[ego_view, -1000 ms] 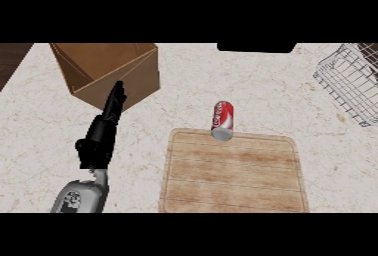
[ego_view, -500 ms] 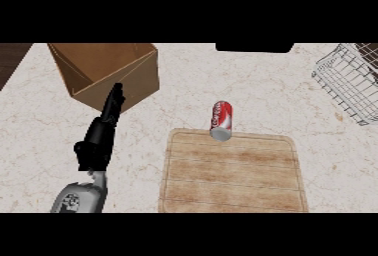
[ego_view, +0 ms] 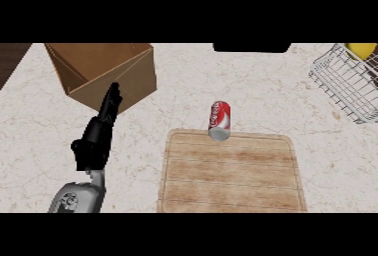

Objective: Pick the lemon from the cutting board and place it in the tiered basket

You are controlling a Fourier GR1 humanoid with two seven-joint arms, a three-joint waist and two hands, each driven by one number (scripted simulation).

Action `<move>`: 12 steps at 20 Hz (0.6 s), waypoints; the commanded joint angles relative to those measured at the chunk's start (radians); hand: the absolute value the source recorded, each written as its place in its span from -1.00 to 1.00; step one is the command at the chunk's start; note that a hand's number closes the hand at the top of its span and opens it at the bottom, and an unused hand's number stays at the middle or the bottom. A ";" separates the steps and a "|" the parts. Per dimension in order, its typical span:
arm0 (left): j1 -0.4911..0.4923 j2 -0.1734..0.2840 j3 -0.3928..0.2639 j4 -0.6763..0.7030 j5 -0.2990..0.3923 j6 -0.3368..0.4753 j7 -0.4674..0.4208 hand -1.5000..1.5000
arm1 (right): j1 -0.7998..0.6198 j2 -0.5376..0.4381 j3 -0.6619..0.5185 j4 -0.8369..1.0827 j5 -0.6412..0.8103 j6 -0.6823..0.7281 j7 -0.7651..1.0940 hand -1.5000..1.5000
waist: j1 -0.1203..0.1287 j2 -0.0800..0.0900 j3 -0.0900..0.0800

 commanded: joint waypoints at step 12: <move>0.056 0.025 0.054 -0.004 0.019 0.010 -0.012 0.00 | 0.126 0.216 -0.038 -0.623 0.103 -0.163 0.209 -1.00 | -0.073 -0.042 -0.004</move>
